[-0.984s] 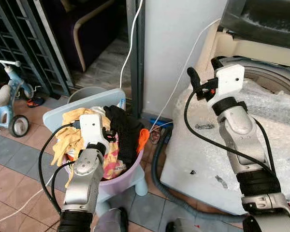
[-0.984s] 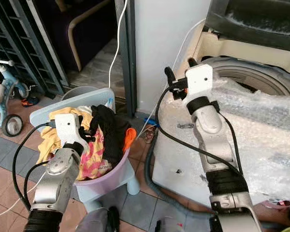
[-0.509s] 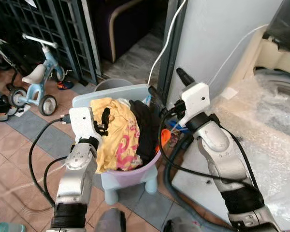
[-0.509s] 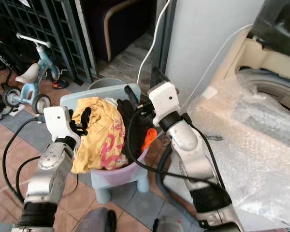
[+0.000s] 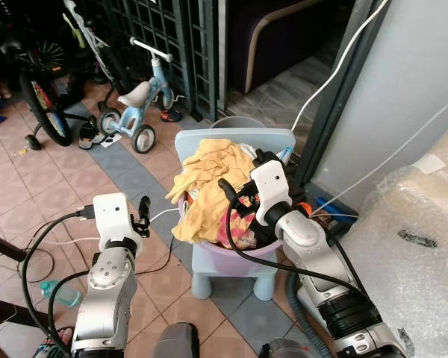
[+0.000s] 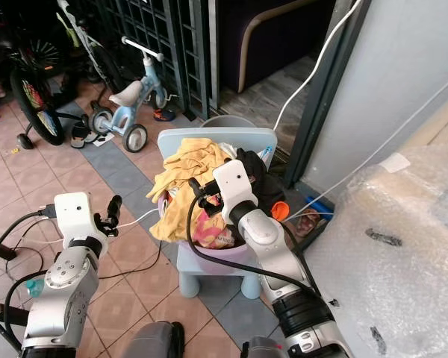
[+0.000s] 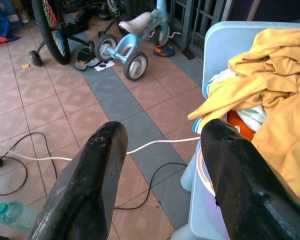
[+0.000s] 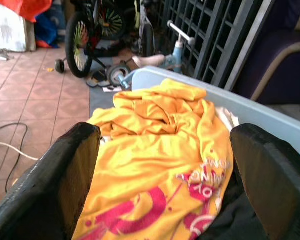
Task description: Clothes washing
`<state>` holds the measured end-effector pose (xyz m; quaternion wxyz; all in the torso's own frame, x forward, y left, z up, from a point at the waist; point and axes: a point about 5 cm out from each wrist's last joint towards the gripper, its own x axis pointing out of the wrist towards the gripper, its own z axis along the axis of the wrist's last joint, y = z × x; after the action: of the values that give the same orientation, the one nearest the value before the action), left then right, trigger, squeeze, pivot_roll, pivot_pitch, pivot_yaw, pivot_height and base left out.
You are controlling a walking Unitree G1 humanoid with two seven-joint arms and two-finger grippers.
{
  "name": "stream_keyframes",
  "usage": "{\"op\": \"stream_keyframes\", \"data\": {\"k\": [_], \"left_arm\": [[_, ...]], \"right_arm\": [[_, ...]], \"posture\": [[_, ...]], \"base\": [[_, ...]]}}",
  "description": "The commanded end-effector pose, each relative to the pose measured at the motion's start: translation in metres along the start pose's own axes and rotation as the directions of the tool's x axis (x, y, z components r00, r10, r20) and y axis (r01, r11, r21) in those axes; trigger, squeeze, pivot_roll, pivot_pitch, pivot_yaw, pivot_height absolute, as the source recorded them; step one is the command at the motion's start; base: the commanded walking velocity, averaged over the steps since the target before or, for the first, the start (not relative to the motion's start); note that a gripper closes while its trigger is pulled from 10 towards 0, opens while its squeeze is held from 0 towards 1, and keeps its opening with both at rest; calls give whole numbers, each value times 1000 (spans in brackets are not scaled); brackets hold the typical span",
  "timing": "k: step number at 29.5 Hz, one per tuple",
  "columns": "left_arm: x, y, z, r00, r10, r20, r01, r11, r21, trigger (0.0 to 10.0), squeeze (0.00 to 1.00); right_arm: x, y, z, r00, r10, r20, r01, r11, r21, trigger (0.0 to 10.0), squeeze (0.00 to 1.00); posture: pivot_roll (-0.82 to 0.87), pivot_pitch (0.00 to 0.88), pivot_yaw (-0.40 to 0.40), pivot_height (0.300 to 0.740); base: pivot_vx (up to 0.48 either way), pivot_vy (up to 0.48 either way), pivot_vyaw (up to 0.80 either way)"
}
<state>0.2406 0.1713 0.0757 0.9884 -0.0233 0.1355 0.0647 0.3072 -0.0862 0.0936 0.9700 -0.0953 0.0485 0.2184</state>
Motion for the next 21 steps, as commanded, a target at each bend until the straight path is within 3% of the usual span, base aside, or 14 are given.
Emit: {"op": "stream_keyframes", "data": {"k": [1,4,6,7,8,12,20,21], "left_arm": [[-5,5,6,1000,-1,8,1,999,36,10000,0],[-10,5,5,1000,-4,-3,4,999,33,10000,0],[-17,4,3,1000,-23,-13,24,999,42,10000,0],[-19,2,4,999,-32,-11,33,999,40,10000,0],[-20,1,5,999,-41,-8,42,999,35,10000,0],[-35,-6,14,994,-106,3,105,993,49,10000,0],[-57,1,12,994,-103,-37,106,992,73,10000,0],[-61,1,11,994,-99,-51,102,992,71,10000,0]], "right_arm": [[5,0,-4,999,-41,-28,41,999,21,10000,1000],[7,-3,-11,994,-82,-71,85,996,37,10000,1000],[11,-8,-33,963,-148,-226,166,984,60,10000,1000],[13,-9,-36,957,-158,-245,183,979,86,10000,224],[15,-10,-38,952,-161,-260,196,974,112,10000,0],[25,-13,-42,934,-176,-311,238,956,175,10000,0],[36,-3,-36,936,-178,-305,253,940,228,10000,0],[38,4,-36,940,-154,-304,233,942,242,9059,0]], "posture": [[85,140,10,740],[104,151,7,740],[125,165,6,740],[137,172,8,740],[137,172,8,740],[182,218,15,740],[225,291,11,740],[225,304,8,740]], "base": [[0,0,0],[0,0,0],[0,0,0],[0,0,0],[0,0,0],[0,0,0],[0,0,0],[0,0,0]]}}
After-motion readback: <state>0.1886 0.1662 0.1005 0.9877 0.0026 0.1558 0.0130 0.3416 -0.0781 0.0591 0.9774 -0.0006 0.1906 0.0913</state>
